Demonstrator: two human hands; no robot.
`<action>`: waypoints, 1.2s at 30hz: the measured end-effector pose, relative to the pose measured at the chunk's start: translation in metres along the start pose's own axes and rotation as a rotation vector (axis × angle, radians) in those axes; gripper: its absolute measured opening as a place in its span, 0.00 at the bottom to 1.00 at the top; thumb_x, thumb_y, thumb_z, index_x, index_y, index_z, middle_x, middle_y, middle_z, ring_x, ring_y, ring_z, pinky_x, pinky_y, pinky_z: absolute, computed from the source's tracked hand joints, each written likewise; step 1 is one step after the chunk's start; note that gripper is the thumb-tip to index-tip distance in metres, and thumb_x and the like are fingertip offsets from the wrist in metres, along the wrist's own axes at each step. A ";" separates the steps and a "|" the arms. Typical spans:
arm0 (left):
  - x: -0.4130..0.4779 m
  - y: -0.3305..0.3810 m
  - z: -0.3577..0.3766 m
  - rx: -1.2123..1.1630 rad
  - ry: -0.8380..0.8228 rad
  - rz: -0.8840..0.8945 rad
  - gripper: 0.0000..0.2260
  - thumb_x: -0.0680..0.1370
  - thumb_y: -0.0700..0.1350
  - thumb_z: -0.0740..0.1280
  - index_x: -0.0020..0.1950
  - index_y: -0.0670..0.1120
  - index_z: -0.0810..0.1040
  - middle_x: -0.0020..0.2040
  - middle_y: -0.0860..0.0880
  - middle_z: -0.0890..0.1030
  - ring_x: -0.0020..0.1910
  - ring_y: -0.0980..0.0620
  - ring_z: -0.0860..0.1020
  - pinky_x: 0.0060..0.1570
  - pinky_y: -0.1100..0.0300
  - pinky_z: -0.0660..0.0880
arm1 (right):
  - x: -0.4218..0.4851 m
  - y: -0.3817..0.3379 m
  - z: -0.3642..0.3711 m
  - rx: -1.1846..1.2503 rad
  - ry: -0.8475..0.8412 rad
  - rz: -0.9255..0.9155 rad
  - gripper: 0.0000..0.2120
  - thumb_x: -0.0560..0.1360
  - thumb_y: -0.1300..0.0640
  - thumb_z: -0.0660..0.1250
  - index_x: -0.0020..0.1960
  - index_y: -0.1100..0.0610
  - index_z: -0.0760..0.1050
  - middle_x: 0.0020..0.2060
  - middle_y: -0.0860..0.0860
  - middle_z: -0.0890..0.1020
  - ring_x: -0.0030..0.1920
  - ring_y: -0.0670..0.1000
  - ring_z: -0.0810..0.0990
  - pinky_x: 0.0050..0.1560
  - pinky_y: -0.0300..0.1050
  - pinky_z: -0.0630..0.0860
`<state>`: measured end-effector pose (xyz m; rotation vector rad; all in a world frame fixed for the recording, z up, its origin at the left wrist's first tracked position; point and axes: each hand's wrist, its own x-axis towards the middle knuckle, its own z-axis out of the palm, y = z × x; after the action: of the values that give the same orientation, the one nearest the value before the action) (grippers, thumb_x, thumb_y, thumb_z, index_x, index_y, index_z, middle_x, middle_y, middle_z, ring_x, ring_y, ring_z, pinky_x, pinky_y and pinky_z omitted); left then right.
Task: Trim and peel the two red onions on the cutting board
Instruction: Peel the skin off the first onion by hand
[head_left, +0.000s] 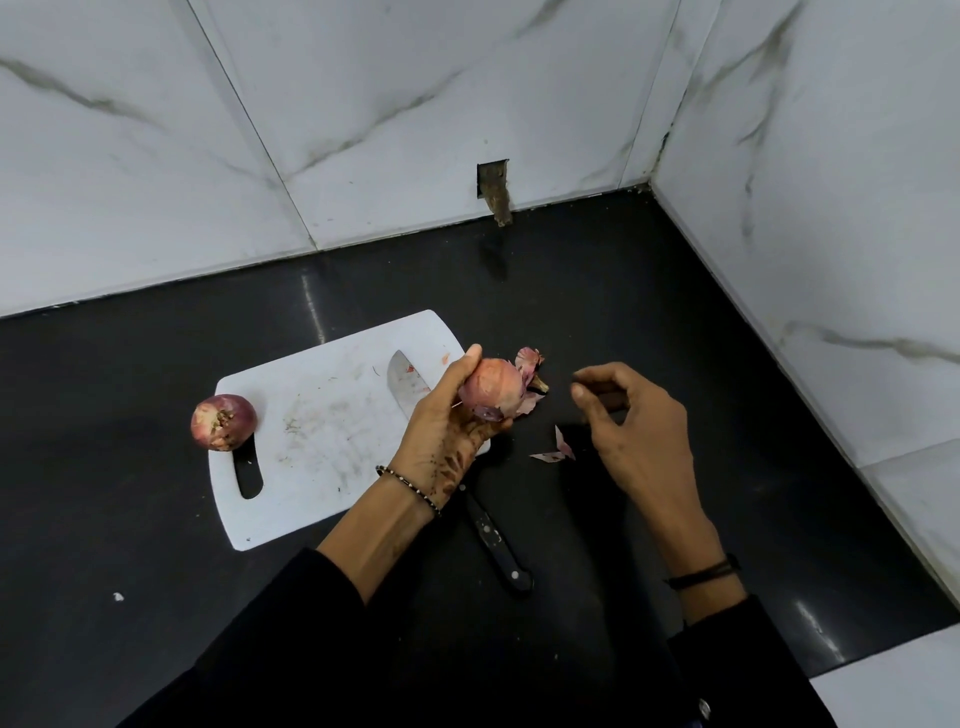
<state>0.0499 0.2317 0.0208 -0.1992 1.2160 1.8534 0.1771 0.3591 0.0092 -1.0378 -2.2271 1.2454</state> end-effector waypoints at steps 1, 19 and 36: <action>0.002 0.000 -0.001 0.007 -0.015 -0.010 0.11 0.78 0.50 0.68 0.55 0.43 0.77 0.57 0.41 0.83 0.55 0.42 0.82 0.53 0.52 0.80 | -0.001 -0.002 -0.001 0.006 0.000 -0.004 0.03 0.79 0.52 0.69 0.52 0.46 0.80 0.44 0.39 0.81 0.46 0.35 0.79 0.43 0.29 0.74; 0.003 0.005 0.000 0.099 -0.195 -0.009 0.22 0.75 0.54 0.68 0.62 0.42 0.73 0.60 0.36 0.79 0.59 0.40 0.76 0.70 0.39 0.64 | -0.011 -0.041 -0.003 0.137 -0.092 -0.324 0.09 0.77 0.52 0.72 0.56 0.51 0.83 0.51 0.43 0.81 0.49 0.47 0.81 0.46 0.44 0.80; -0.004 0.009 -0.005 0.048 -0.204 -0.058 0.22 0.82 0.55 0.59 0.44 0.41 0.85 0.45 0.42 0.84 0.47 0.46 0.79 0.60 0.52 0.74 | -0.028 -0.038 -0.009 0.096 -0.172 -0.231 0.05 0.79 0.54 0.68 0.52 0.44 0.78 0.48 0.41 0.80 0.49 0.43 0.80 0.48 0.45 0.80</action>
<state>0.0438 0.2244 0.0269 -0.0176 1.1009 1.7464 0.1850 0.3296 0.0469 -0.6377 -2.3094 1.3652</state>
